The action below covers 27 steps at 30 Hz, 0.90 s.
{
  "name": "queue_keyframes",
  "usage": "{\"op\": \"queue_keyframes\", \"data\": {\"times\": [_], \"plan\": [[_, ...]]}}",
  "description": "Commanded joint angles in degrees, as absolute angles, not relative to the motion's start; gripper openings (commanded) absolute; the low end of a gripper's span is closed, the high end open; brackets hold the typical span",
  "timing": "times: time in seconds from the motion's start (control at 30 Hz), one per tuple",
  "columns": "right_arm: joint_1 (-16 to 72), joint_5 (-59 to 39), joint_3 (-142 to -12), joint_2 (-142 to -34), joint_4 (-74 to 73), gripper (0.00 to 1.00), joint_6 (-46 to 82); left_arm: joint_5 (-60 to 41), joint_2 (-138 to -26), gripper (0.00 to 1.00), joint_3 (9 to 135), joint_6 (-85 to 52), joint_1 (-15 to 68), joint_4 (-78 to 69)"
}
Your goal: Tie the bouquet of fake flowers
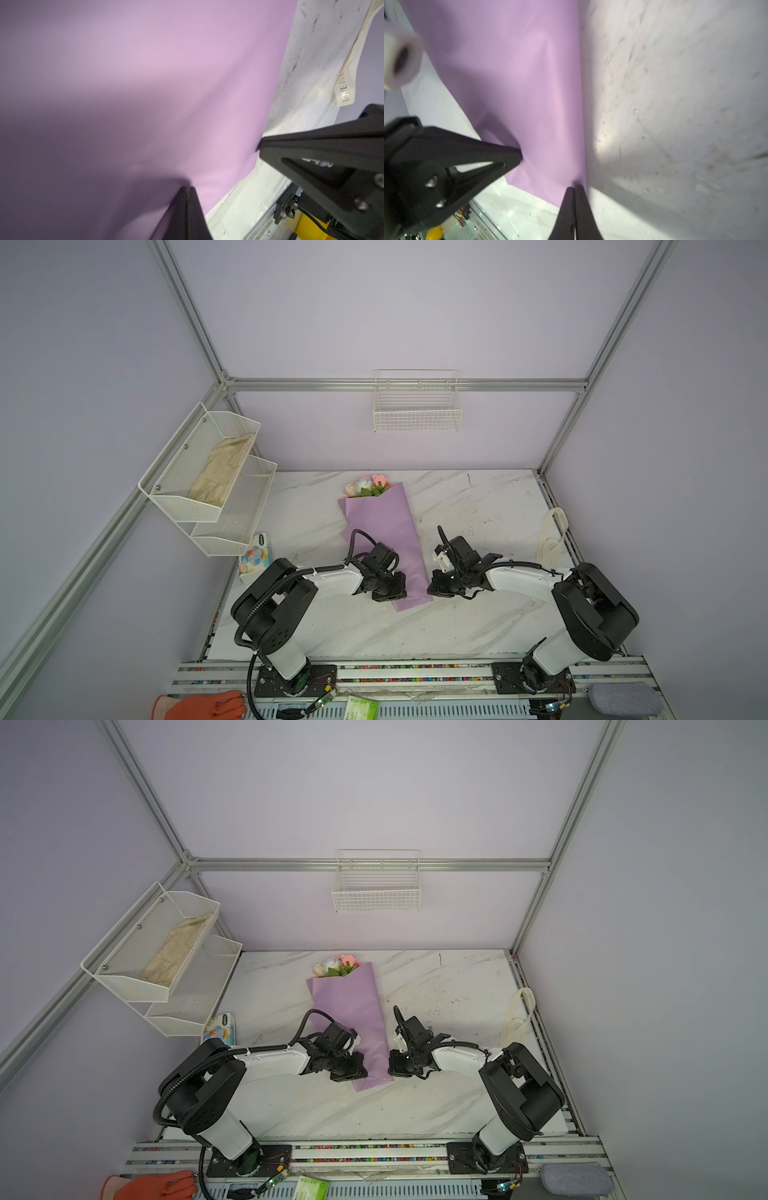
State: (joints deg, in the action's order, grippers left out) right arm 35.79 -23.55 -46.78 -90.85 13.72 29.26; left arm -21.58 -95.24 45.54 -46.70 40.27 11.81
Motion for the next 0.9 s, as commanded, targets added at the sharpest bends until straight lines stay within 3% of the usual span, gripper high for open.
{"op": "queue_keyframes", "data": {"times": [0.0, 0.33, 0.87], "plan": [[34.82, -18.48, -54.56, -95.6, 13.81, 0.07, 28.15, -18.55, -96.88, 0.0, 47.13, -44.74, 40.25, 14.89], [34.37, -9.87, -68.92, -111.07, 15.94, 0.03, 29.27, -18.76, -96.97, 0.0, 47.82, -43.86, 40.25, 15.84], [29.83, -13.45, -81.1, -122.65, 15.1, 0.05, 30.67, -18.83, -97.86, 0.0, 47.47, -43.42, 40.25, 16.17]]}}
